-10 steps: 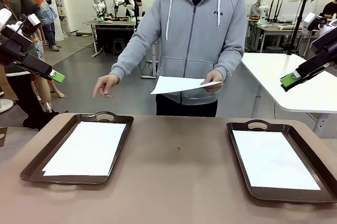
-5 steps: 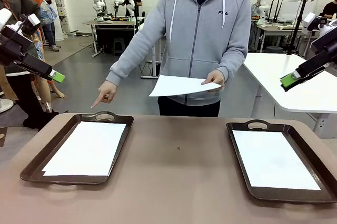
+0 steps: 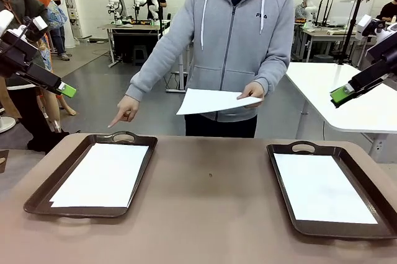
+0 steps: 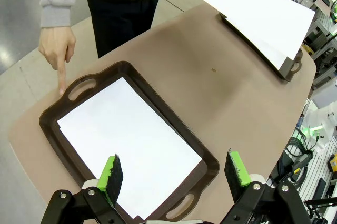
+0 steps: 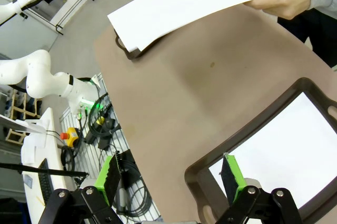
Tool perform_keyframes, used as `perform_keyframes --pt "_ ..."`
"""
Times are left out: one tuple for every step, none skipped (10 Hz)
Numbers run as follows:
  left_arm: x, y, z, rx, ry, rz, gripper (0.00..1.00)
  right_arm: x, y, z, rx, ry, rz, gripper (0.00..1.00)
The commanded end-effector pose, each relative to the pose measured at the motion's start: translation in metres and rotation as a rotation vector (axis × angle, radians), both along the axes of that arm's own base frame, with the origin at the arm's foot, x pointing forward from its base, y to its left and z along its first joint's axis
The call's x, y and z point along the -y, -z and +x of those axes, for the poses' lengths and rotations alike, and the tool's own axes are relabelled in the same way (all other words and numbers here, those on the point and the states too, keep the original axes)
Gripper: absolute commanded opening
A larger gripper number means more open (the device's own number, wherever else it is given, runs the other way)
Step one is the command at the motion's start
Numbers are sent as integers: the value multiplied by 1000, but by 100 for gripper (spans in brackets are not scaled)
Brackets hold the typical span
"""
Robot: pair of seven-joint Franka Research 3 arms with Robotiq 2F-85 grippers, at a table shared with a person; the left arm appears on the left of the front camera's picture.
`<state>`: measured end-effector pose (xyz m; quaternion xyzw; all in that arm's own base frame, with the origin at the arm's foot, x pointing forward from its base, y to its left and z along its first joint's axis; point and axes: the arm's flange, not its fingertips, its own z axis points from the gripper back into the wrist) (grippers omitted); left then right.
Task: Sort the A4 documents.
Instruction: Receive the A4 Paper.
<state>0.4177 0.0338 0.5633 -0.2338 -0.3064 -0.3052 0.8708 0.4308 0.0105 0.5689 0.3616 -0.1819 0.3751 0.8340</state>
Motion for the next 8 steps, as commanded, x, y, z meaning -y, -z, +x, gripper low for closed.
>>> perform_keyframes --pt "-1 0 0 5 6 6 100 -2 2 0 4 -2 12 100" --pt "-1 0 0 5 6 6 100 -2 2 0 4 -2 12 100" --pt "-1 0 0 5 6 6 100 -2 2 0 4 -2 12 100" --pt "-1 0 0 5 6 6 100 -2 2 0 4 -2 12 100" --pt "-1 0 0 5 6 6 100 -2 2 0 4 -2 12 100" --pt "-1 0 0 5 6 6 100 -2 2 0 4 -2 12 100" --pt "0 0 0 0 0 0 100 -2 2 0 4 -2 12 100" --pt "3 2 4 -2 -7 -28 100 -2 2 0 4 -2 12 100"
